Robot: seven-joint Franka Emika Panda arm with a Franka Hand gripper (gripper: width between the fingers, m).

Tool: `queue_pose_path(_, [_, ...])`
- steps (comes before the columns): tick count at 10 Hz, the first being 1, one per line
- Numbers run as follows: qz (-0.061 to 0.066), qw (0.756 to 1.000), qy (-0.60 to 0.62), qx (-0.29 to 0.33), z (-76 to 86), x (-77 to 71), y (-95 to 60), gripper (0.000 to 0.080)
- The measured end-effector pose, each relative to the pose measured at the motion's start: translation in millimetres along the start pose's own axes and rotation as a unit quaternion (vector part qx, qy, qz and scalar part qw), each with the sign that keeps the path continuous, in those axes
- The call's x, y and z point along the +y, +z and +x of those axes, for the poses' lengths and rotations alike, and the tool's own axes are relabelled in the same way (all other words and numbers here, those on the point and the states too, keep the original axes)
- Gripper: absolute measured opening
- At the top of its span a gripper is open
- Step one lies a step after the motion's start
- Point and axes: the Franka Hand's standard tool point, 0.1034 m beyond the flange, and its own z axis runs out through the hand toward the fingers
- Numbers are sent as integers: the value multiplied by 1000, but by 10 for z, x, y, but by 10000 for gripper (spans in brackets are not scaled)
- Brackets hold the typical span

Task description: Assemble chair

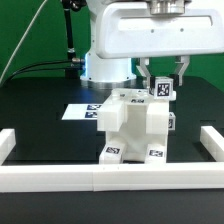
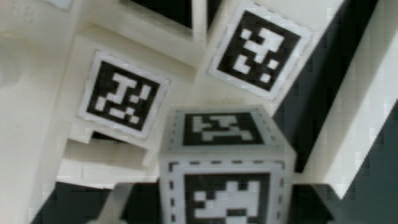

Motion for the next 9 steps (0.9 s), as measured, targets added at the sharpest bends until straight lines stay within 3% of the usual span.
queue_pose_path(4, [1,982,190,1,20,-30,9,285])
queue_pose_path(7, [3,926,377,-4,21,-88,15,285])
queue_pose_path(9, [14,881,473,-12,13,-69,21,285])
